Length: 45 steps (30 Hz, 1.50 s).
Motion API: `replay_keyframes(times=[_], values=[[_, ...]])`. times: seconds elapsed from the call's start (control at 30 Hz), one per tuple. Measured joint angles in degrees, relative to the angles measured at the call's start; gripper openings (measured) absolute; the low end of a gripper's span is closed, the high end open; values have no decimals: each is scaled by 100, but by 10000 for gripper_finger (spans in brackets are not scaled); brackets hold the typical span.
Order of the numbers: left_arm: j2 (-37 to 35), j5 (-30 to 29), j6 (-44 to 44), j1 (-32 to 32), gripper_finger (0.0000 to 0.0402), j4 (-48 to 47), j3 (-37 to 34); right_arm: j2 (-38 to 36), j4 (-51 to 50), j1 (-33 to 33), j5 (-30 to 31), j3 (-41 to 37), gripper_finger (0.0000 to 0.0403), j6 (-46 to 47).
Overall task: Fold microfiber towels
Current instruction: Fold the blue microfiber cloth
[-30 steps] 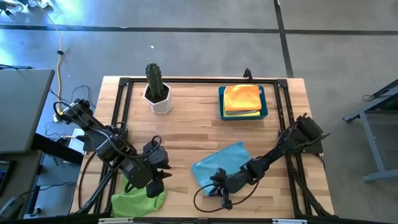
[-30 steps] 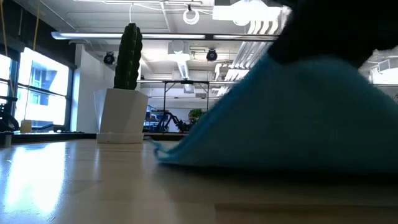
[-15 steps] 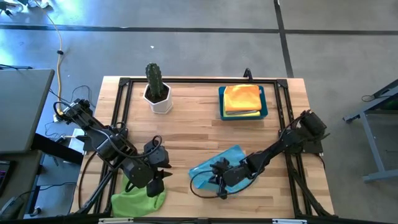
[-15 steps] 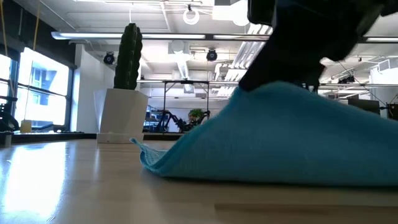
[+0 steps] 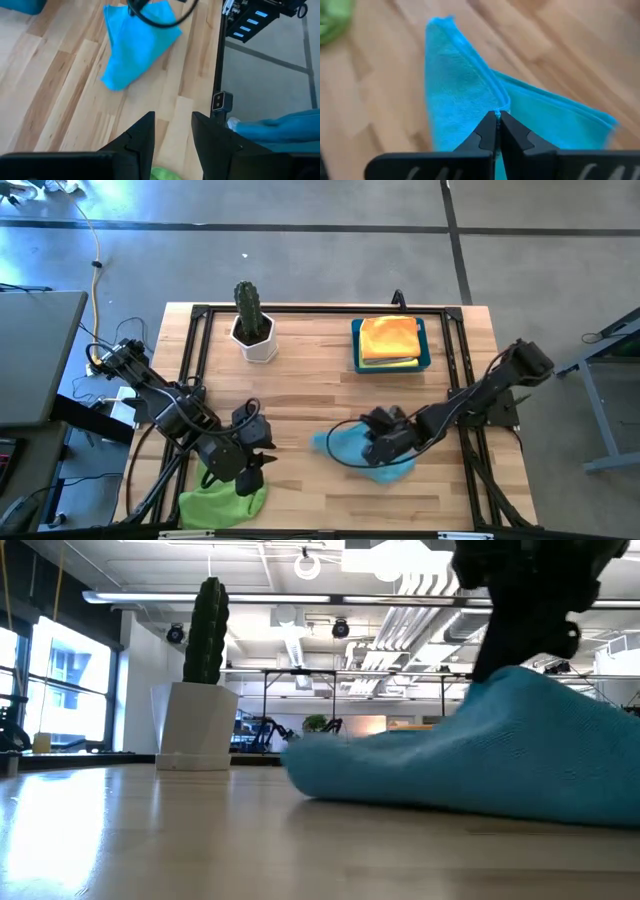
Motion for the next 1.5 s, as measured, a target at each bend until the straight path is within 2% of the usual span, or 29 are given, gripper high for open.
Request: replay_keyframes(times=[0.13, 0.33, 0.67, 0.87, 1.0, 1.2, 1.5], values=[[0, -62, 125, 0, 117, 0, 0, -257, -872, 2, 46, 0, 0, 575], [0, -101, 221, 35, 117, 2, 0, -486, -1636, 11, -83, 0, 0, 1217], [0, -101, 268, 112, 117, 2, 0, -514, -1826, 247, -49, 0, 0, 1674], [0, -98, 268, 225, 117, 2, 0, -514, -2403, 269, -66, 0, 0, 2214], [0, -98, 268, 324, 117, 0, 0, -514, -2765, 267, -457, 0, 0, 2502], [0, -78, 484, 414, 117, 2, 0, -514, -2709, 479, -1368, 44, 0, 2629], [0, -74, 710, 572, 117, 2, 0, -514, -3027, 984, -2029, 52, 0, 3632]])
